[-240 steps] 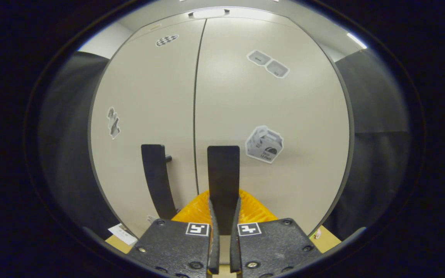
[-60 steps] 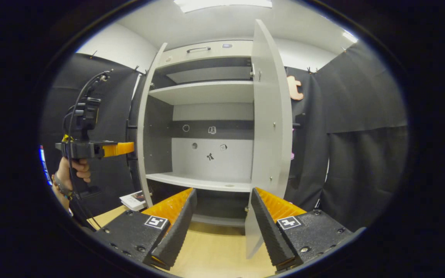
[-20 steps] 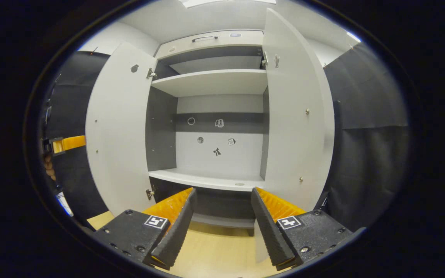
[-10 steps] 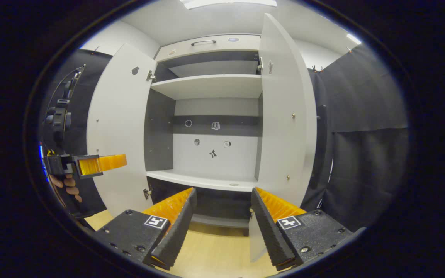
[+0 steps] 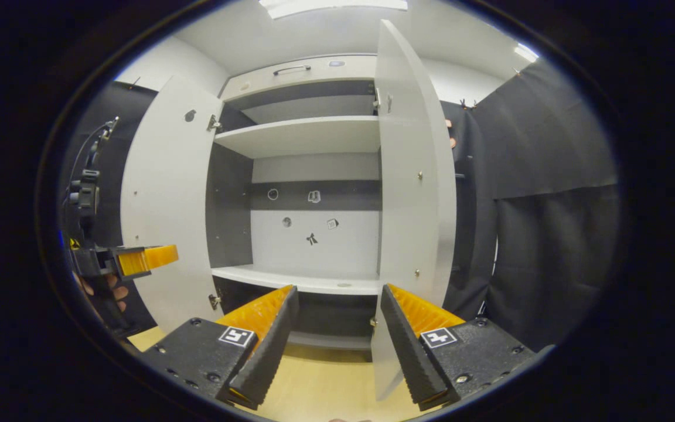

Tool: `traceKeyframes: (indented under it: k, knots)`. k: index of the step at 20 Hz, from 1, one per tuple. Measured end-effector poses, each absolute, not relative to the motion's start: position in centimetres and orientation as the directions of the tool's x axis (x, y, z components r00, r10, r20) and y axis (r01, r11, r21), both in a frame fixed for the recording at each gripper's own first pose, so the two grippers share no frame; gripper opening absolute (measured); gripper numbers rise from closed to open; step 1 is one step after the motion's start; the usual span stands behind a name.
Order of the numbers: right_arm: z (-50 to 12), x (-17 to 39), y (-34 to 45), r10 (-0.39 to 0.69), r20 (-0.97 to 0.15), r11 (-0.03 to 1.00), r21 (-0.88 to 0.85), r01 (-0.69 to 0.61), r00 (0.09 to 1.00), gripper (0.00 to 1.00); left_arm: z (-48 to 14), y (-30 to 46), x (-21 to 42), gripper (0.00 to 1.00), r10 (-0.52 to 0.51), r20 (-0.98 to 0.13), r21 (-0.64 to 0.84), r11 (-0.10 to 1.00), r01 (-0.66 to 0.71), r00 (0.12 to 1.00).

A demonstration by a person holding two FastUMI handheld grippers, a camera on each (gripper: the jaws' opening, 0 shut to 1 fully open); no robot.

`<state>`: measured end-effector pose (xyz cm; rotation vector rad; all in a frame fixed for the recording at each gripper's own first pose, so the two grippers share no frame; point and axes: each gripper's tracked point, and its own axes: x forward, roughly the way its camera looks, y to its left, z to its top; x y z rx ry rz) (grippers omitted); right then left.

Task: Open the right door of the double-door shoe cabinet with the right hand, and open the left door with the left hand.

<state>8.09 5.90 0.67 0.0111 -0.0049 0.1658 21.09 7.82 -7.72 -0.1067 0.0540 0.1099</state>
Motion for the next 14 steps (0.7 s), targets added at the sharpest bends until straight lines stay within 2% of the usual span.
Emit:
traceKeyframes:
  k: [2,3,7,14]
  knots:
    - [0.5,8.3,6.6,0.16,0.015,0.987,0.007,-0.16,0.987,0.9,-7.7,7.4,20.9,0.61,0.109,-0.044,-0.054,0.992,-0.112,0.993]
    - [0.6,8.4,7.1,0.17,0.024,0.985,0.005,-0.17,0.985,0.95,-7.7,7.2,20.7,0.61,0.112,-0.029,-0.032,0.993,-0.113,0.993]
    - [0.4,8.4,7.9,0.178,0.046,0.984,0.019,-0.179,0.983,0.95,-7.4,6.2,20.1,0.65,0.103,0.004,0.039,0.994,-0.103,0.995]
    - [0.3,8.4,7.5,0.16,0.044,0.986,0.033,-0.162,0.986,0.95,-8.0,5.5,20.0,0.64,0.083,-0.014,-0.014,0.996,-0.083,0.996]
